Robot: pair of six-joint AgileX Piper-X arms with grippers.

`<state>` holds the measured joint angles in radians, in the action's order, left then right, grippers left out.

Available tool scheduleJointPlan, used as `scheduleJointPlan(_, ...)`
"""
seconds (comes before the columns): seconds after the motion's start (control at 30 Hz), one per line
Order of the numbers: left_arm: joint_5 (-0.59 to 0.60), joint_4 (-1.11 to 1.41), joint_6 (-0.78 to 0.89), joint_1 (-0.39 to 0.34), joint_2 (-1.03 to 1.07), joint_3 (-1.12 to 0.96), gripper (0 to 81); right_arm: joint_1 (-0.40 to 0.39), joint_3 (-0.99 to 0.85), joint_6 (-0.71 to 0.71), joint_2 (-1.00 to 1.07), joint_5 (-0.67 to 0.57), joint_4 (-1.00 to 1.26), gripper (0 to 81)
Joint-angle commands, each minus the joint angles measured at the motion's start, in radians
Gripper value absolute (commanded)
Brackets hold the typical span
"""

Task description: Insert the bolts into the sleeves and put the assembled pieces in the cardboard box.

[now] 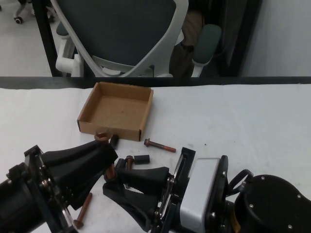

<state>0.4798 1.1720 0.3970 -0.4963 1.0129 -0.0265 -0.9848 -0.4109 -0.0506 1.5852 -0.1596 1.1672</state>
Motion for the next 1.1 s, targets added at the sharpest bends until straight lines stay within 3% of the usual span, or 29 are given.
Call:
scheduleJointPlan(0.0, 0.008, 0.016, -0.01, -0.004, 0.002, 0.0, 0.8, 0.002, -0.014, 0.007, -0.005, 0.003, 0.027, 0.2)
scheduleJointPlan(0.2, 0.008, 0.022, -0.036, -0.019, 0.002, 0.0, 0.8, 0.002, -0.014, 0.007, -0.005, -0.004, 0.037, 0.2)
scheduleJointPlan(0.57, -0.078, 0.023, -0.276, -0.203, 0.002, 0.0, 0.8, 0.002, -0.014, 0.045, -0.005, -0.002, 0.118, 0.2)
scheduleJointPlan(0.83, -0.159, 0.064, -0.285, -0.2, 0.002, 0.026, 0.8, 0.002, 0.017, 0.045, -0.007, 0.125, 0.2, 0.2)
scheduleJointPlan(1.07, -0.175, 0.134, -0.265, -0.2, 0.002, 0.026, 0.8, 0.002, 0.024, 0.051, -0.007, 0.129, 0.238, 0.2)
